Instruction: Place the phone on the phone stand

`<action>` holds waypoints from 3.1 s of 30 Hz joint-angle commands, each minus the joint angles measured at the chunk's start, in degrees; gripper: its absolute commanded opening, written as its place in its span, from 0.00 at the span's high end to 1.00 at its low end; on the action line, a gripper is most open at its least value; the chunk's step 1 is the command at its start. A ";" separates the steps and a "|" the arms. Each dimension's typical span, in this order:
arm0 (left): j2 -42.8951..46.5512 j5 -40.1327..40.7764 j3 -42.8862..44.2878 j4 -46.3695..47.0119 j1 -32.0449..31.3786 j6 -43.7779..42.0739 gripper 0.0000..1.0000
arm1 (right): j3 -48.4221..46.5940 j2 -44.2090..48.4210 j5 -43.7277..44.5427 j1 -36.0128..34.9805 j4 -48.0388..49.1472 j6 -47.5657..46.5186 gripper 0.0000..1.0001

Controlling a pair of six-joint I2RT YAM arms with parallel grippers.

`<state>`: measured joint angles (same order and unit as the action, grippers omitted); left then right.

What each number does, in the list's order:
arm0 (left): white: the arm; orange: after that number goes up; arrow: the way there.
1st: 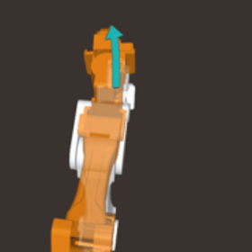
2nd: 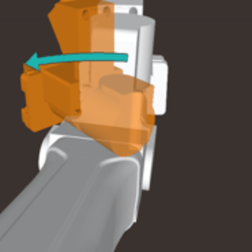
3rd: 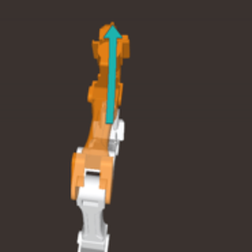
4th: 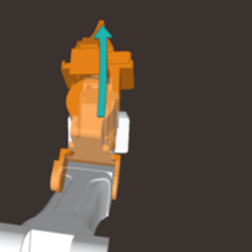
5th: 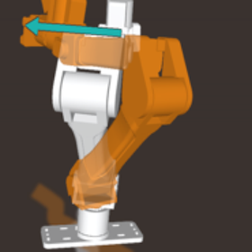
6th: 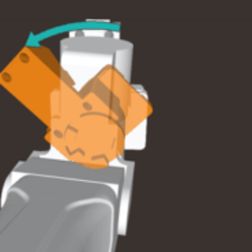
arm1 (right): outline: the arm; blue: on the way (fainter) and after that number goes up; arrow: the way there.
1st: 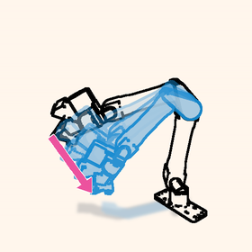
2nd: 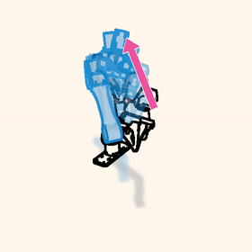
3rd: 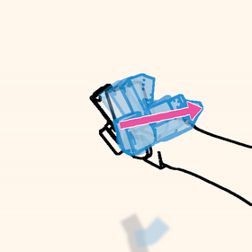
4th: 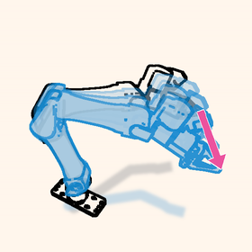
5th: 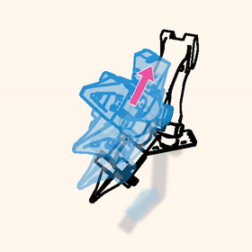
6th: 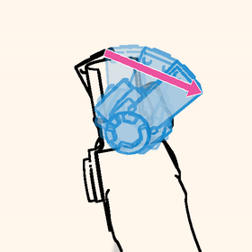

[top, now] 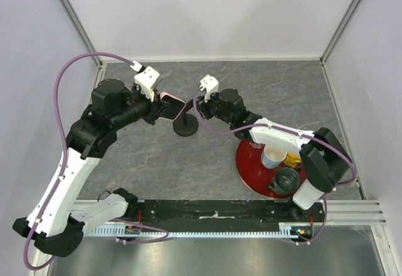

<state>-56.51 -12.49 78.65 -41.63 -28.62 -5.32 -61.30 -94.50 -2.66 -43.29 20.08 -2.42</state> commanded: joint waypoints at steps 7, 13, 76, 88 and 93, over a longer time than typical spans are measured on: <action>1.23 -1.31 0.71 4.36 0.06 2.16 0.98 | -1.81 -0.42 0.46 -0.22 1.02 -0.84 0.63; 1.05 -1.31 0.63 4.27 0.06 1.98 0.98 | -1.72 -0.69 0.46 -0.13 1.81 -0.92 0.67; 11.60 0.98 -5.26 11.04 -1.70 2.86 0.98 | -7.17 1.25 -17.83 2.42 -13.04 1.29 0.63; 11.16 -0.51 -6.23 10.34 -1.70 2.16 0.98 | -10.42 -0.07 -15.71 1.98 -14.80 -1.10 0.63; 11.16 -0.78 -6.76 10.25 -1.70 2.07 0.98 | -10.95 -0.86 -15.89 1.89 -15.33 -1.19 0.66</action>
<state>-45.78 -11.64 71.64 -35.88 -30.09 -4.36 -69.65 -95.11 -18.98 -41.04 4.89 -2.48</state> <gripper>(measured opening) 0.189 0.349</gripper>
